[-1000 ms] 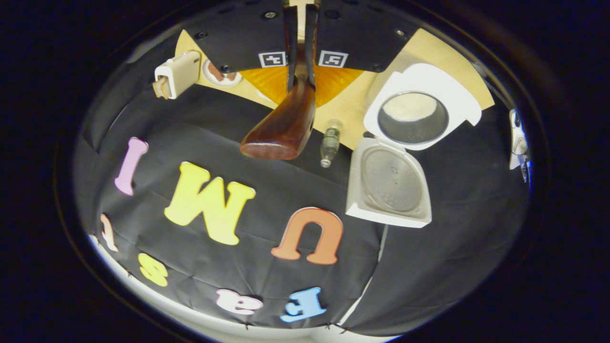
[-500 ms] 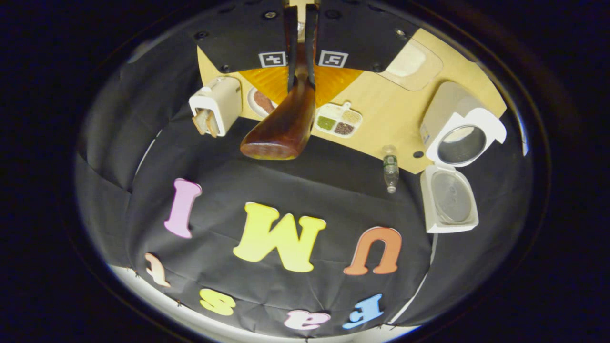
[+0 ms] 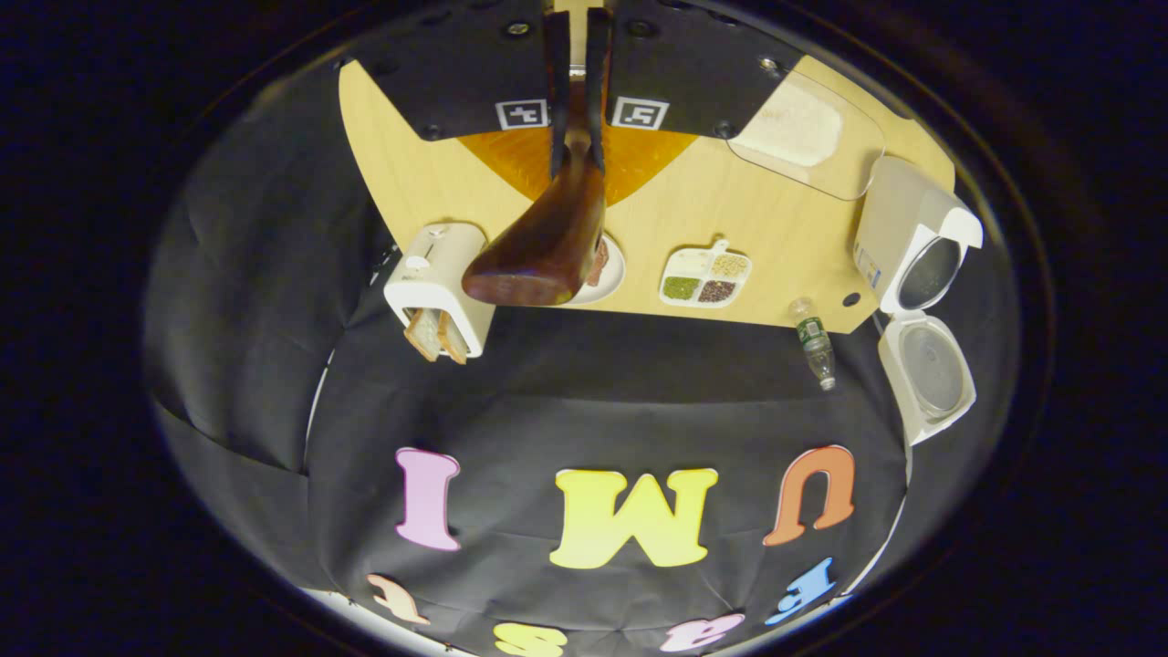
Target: Close the left gripper, press the button to open the rice cooker; take a wooden spoon from the chopstick holder with the right hand, scoop a spoonful of rice and pour it into the rice cooker, then put the wooden spoon back into the chopstick holder.
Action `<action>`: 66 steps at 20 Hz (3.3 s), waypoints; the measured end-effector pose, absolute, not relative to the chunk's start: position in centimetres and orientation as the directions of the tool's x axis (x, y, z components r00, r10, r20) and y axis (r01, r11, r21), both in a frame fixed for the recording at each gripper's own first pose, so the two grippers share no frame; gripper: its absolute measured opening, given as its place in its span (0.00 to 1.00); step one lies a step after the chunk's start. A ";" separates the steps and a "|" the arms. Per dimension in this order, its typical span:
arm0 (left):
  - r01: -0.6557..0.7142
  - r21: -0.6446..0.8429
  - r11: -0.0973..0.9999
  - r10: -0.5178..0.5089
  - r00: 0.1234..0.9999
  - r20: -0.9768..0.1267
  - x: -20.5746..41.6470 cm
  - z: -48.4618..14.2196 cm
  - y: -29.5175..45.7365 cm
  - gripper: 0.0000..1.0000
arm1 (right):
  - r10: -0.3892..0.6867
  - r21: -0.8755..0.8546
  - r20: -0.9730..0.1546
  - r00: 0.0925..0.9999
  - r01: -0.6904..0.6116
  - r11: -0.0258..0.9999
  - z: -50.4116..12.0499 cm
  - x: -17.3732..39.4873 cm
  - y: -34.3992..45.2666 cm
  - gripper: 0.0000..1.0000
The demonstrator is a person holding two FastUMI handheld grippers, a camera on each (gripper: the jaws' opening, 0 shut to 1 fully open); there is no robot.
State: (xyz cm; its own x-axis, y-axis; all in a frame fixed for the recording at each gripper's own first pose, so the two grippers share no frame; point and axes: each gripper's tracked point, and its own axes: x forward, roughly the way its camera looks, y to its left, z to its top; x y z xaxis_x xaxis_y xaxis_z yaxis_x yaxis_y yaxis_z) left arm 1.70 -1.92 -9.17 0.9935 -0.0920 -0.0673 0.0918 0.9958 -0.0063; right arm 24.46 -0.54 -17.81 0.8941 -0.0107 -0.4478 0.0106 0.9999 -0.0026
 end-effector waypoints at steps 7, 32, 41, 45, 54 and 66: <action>0.038 -0.008 0.999 -0.038 0.995 -0.094 1.3 -8.7 -0.1 0.94 | -0.021 0.087 -0.518 0.855 0.077 0.993 -23.2 24.7 -2.8 0.13; -0.121 -0.011 0.993 0.120 0.990 -0.071 7.1 -2.3 9.0 0.94 | -0.007 0.127 -0.370 0.929 0.059 0.990 -15.7 14.3 -5.3 0.85; -0.160 -0.040 0.986 0.160 0.987 -0.007 13.2 3.3 13.4 0.93 | -0.015 0.092 -0.287 0.958 0.043 0.995 -12.5 9.2 -3.0 0.90; -0.167 -0.070 0.983 0.168 0.986 0.014 16.6 4.7 14.7 0.93 | -0.012 0.093 -0.280 0.960 0.040 0.995 -12.3 8.4 -1.6 0.90; -0.201 -0.063 0.977 0.206 0.974 0.089 25.9 5.7 19.0 0.93 | -0.040 0.072 -0.181 0.983 0.054 0.996 -8.9 7.6 0.6 0.93; -0.219 -0.090 0.972 0.215 0.975 -0.050 36.8 1.0 22.3 0.93 | -0.037 0.064 -0.113 0.993 0.044 0.997 -6.3 5.4 2.9 1.00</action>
